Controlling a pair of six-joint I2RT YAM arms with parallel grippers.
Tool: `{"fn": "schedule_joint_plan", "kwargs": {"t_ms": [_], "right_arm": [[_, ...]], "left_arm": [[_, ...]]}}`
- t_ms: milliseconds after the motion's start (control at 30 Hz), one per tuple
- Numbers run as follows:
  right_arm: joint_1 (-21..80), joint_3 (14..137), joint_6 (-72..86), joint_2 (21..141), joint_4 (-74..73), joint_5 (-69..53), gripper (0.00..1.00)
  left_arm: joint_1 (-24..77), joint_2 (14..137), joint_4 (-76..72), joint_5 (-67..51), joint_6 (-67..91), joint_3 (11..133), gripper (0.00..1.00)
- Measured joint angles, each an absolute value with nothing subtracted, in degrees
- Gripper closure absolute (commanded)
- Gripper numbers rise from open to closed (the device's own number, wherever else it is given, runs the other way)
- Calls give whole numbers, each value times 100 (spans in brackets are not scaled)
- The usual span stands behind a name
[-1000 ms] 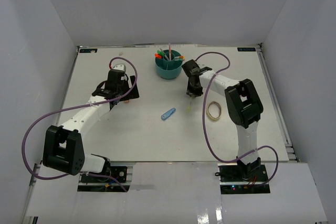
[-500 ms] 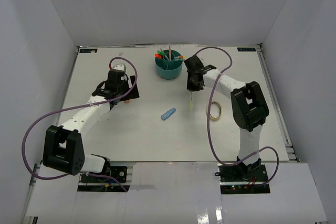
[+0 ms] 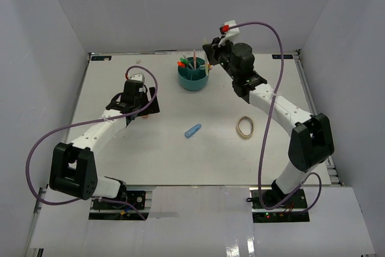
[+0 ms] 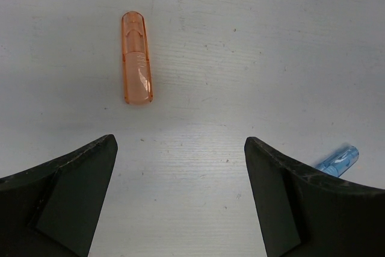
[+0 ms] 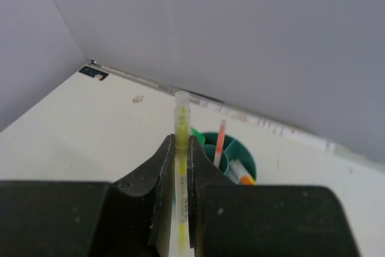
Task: Sort the stationery into containers
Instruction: Place the pen in the storage box.
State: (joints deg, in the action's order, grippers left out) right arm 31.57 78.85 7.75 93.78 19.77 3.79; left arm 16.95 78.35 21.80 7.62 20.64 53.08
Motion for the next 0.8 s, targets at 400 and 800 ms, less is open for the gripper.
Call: {"fn": "schedule_joint_plan", "kwargs": {"t_ms": [400,800], "right_arm": [[3157,8289,-165,10980,4134,-99,92],[3159,9059,-233,12073,5437,-325,91]], "left_arm": [[1693,7953,2178,742,2062,5308,2],[1660,8213,2139,655,2062,5308,2]]}}
